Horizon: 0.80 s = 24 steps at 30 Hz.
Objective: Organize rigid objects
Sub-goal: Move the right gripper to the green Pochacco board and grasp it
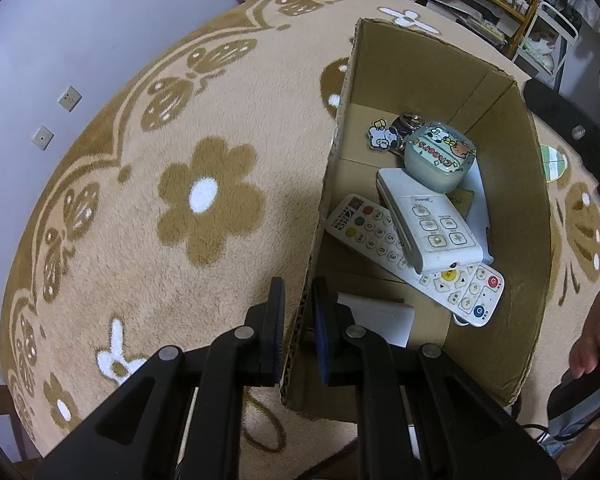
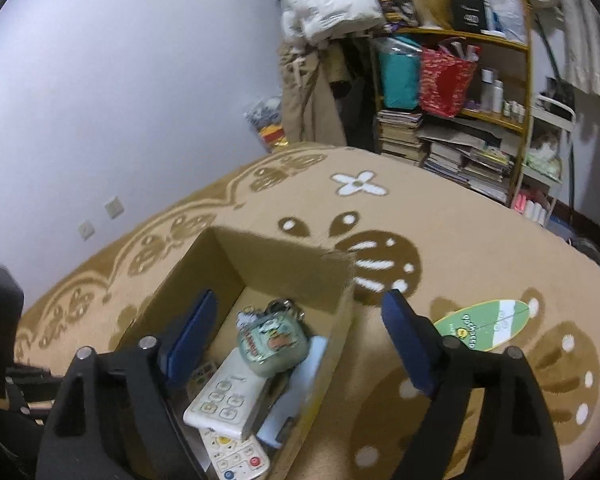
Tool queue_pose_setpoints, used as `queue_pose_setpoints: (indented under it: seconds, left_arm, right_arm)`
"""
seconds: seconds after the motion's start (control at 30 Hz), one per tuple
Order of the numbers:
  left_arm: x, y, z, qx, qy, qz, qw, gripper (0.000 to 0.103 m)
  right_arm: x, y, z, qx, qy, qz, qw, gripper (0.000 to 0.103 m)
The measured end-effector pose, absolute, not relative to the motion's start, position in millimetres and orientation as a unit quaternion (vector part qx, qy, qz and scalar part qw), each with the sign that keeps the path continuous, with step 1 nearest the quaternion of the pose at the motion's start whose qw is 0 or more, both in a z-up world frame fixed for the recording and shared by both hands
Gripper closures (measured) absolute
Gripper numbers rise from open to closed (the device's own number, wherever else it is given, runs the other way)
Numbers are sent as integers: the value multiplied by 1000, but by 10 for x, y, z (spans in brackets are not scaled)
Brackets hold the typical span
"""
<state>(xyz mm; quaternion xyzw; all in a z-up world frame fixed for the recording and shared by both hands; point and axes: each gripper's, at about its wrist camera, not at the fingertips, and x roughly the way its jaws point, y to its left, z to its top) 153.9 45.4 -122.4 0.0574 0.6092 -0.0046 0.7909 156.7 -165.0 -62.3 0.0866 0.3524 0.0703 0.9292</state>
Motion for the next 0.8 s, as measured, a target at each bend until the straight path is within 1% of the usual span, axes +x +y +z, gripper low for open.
queue_pose_setpoints:
  seconds: [0.03,0.07,0.13,0.3,0.53,0.8]
  left_arm:
    - [1539,453,-1224,58,609,-5,791,89]
    - [1539,454,-1224,57,609,-5,791,89]
    - [1541,460,-1223,56,610,-7,790,89]
    - [1535,450,-1230,61,608,-9,791,89]
    - [1535,450,-1228,58,609,-9,791,89]
    - [1534,449,-1233,65,608,-10,791,89]
  right_arm:
    - [1578,-1687,-613,91,351,61,930,1]
    - [1576,-1731,-608,96,348,49,931,0]
    - [1586,-1833,-610,104,343,32,933,0]
    - [1666,-2115,-688,118,361,-6,925,0]
    - [1797,-2557,-838,176,369,-73,910,0]
    - [1983,-2804,-1141,169,401,-142,889,0]
